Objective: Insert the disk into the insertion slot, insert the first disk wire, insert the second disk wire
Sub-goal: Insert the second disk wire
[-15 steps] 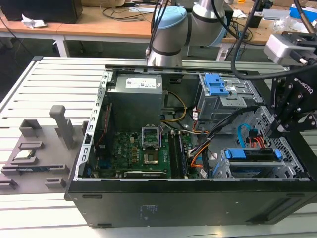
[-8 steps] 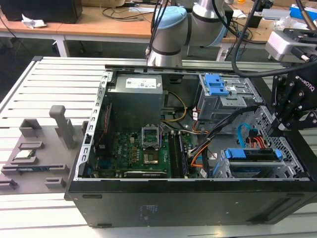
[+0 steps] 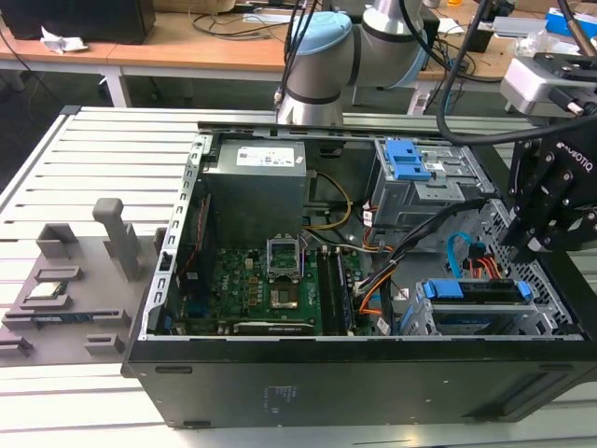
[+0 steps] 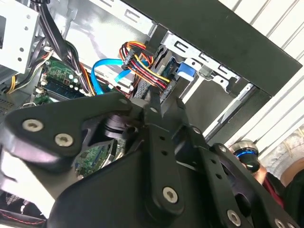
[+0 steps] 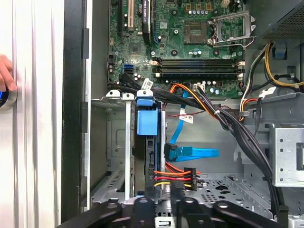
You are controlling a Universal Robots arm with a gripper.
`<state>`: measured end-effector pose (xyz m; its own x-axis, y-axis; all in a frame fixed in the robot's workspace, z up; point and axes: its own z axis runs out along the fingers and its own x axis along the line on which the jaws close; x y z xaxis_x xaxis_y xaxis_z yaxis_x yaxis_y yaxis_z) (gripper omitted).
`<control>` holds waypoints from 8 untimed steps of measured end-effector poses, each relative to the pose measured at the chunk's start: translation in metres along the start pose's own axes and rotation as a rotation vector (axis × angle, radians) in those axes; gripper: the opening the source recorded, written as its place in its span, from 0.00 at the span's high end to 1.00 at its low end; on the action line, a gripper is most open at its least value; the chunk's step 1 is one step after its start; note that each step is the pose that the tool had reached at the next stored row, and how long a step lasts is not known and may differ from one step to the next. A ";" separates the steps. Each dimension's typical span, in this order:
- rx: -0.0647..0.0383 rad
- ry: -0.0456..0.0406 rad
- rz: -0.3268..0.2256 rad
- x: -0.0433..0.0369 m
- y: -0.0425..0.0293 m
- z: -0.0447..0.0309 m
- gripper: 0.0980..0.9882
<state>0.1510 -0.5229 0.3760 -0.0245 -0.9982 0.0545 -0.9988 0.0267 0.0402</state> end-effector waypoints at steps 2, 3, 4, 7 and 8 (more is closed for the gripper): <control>0.000 0.0000 0.000 0.0000 0.0000 -0.0001 0.77; 0.000 0.0004 0.000 -0.0003 0.0003 -0.0002 0.77; 0.000 0.0001 0.000 -0.0022 0.0023 0.0003 0.77; 0.000 0.0000 0.000 -0.0028 0.0137 0.0011 0.77; 0.000 0.0000 0.000 -0.0028 0.0173 0.0013 0.77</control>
<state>0.1337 -0.5196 0.3752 -0.0246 -0.9982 0.0545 -0.9988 0.0268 0.0402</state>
